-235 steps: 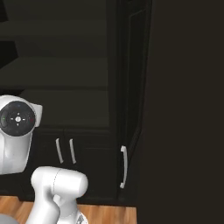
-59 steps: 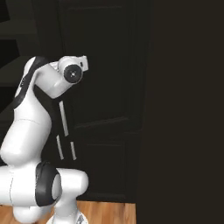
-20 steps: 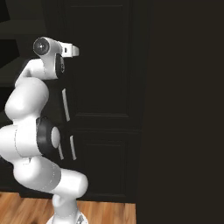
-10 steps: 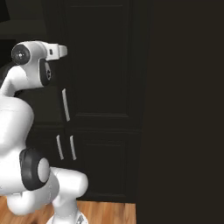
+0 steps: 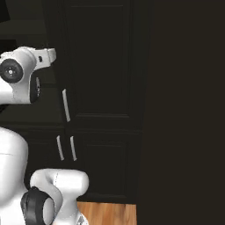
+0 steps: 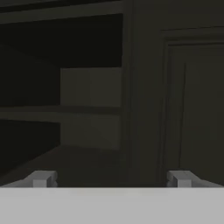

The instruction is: Close all open cabinet doors.

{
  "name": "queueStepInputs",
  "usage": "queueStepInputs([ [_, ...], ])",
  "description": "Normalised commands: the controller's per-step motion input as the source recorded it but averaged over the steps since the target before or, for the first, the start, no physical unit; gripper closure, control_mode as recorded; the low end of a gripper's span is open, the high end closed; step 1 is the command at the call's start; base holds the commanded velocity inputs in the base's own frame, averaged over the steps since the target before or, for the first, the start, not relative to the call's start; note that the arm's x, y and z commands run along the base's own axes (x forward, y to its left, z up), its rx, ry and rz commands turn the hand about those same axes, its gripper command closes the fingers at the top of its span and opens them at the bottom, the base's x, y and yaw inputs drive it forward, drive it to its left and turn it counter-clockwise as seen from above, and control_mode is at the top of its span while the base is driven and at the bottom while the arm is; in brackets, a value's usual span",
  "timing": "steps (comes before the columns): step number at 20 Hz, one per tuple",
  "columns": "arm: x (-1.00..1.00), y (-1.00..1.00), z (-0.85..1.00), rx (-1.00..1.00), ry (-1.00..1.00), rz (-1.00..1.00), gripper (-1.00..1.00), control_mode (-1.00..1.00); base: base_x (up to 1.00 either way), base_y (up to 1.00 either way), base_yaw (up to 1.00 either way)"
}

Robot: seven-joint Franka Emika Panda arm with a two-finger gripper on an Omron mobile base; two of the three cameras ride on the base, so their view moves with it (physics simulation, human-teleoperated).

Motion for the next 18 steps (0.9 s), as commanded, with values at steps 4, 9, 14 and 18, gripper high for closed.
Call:
queueStepInputs([
  [4, -0.91, -0.11, 0.21, 0.00, -0.06, 0.30, -1.00, -1.00, 0.00, 0.00, 0.00],
  [9, -1.00, 0.00, 0.33, -0.01, -0.04, 0.27, -1.00, -1.00, 0.00, 0.00, 0.00],
  [14, -1.00, 0.05, 0.33, -0.07, -0.07, 0.26, -1.00, -1.00, 0.00, 0.00, 0.00],
  [18, -1.00, 0.19, 0.37, -0.13, -0.08, 0.26, -1.00, -1.00, 0.00, 0.00, 0.00],
])
